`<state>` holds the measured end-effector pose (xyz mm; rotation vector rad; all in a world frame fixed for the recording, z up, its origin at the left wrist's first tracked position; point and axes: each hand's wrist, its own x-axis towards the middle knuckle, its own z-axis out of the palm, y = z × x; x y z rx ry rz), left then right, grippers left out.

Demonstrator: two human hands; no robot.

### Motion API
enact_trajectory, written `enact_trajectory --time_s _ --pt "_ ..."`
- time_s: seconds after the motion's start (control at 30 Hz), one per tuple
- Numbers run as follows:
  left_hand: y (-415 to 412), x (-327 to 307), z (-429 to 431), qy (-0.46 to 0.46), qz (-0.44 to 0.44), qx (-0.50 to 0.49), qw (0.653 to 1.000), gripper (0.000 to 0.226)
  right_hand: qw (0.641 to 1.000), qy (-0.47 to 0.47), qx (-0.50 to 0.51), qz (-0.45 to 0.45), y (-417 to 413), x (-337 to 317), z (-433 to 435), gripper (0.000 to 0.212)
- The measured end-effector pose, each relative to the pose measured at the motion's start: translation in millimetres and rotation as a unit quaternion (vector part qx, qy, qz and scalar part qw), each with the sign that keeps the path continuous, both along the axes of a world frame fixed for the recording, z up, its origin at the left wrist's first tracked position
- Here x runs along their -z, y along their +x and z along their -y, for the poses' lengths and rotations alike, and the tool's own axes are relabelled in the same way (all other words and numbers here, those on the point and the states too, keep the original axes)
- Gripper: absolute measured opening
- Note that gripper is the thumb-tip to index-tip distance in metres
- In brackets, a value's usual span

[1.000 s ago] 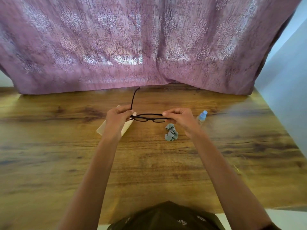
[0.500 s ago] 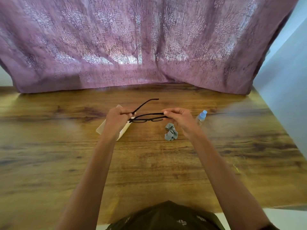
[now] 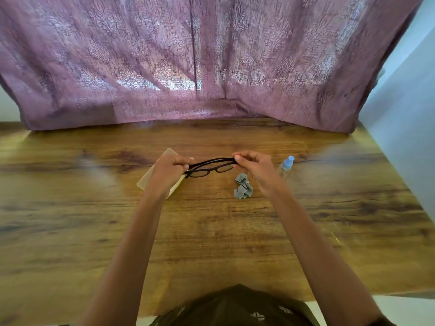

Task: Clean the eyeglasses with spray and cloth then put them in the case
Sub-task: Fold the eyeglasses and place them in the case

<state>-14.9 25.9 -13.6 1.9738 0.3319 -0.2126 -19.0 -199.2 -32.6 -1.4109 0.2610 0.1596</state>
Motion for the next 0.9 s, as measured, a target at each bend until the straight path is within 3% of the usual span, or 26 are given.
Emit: enact_trajectory --time_s 0.23,0.47,0.57,0.73,0.9 --pt "0 0 -10 -0.026 -0.031 0.03 0.999 0.035 0.985 -0.145 -0.075 0.047 -5 -5 7 0.02" --pt "-3 3 -9 -0.086 -0.052 0.023 0.995 0.03 0.988 -0.101 -0.1 0.065 -7 -11 10 0.025" --pt "-7 8 -14 -0.096 -0.04 0.012 0.995 0.014 0.993 -0.073 -0.071 0.053 -7 -8 6 0.024" --pt "-12 24 -34 0.03 0.026 -0.093 0.995 0.023 0.997 -0.063 -0.027 0.031 -3 1 5 0.018" --pt "-13 43 -52 0.242 0.061 -0.158 0.955 0.048 0.999 -0.041 -0.001 0.027 -1 7 1 0.011"
